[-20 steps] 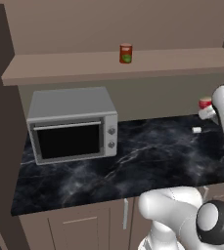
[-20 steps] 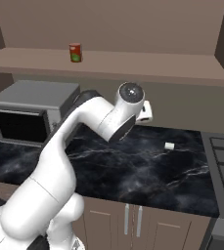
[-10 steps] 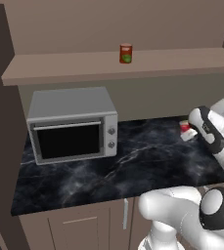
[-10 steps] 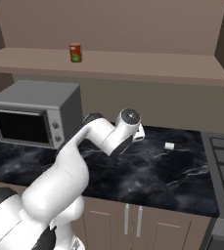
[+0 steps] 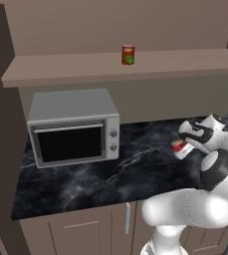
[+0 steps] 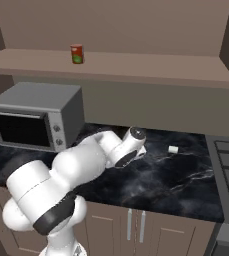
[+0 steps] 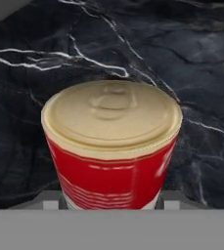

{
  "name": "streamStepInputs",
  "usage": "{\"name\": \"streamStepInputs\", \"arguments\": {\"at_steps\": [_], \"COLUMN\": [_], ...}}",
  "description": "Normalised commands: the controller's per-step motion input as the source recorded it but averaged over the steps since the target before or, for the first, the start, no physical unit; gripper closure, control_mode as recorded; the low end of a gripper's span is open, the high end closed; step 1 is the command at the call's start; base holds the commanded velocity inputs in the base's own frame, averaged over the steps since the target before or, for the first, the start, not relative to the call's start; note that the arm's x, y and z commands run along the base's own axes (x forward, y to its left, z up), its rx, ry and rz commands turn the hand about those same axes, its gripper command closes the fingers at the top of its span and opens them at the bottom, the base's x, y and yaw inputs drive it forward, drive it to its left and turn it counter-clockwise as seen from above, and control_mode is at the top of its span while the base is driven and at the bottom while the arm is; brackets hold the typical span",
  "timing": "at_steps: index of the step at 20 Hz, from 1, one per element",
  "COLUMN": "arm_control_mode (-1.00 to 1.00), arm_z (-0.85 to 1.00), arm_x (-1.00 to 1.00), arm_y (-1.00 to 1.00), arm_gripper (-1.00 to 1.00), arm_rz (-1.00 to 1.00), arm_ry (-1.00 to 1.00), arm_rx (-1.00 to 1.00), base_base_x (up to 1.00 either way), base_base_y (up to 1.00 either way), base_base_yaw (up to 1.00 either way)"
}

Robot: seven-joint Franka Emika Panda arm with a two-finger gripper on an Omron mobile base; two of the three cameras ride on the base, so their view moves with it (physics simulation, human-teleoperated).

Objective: Restock the canned food cabinet by taking the new fresh canned food from the counter and placing it in the cabinet. Then, take the old canned food from the cabinet and place it on the counter.

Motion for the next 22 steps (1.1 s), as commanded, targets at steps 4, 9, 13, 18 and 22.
{"name": "streamStepInputs", "arguments": {"at_steps": [4,9,13,18,22], "arm_control_mode": [-1.00,-1.00,-1.00,-1.00,-1.00], "arm_z": [-0.84,-0.75,-0.09,0.25,0.86], "arm_x": [0.22,0.13,0.00,0.00,-0.01], "arm_y": [0.00,0.00,0.00,0.00,0.05], "arm_gripper": [1.00,-1.00,-1.00,-1.00,-1.00], "arm_rz": [0.12,0.06,0.00,0.00,0.00], "arm_ry": [-0.02,-0.14,-0.07,-0.01,0.00], "arm_rx": [0.19,0.23,0.05,0.03,0.00], "base_base_x": [0.00,0.00,0.00,0.00,0.00], "base_base_y": [0.00,0.00,0.00,0.00,0.00], "base_base_yaw": [0.00,0.00,0.00,0.00,0.00]}}
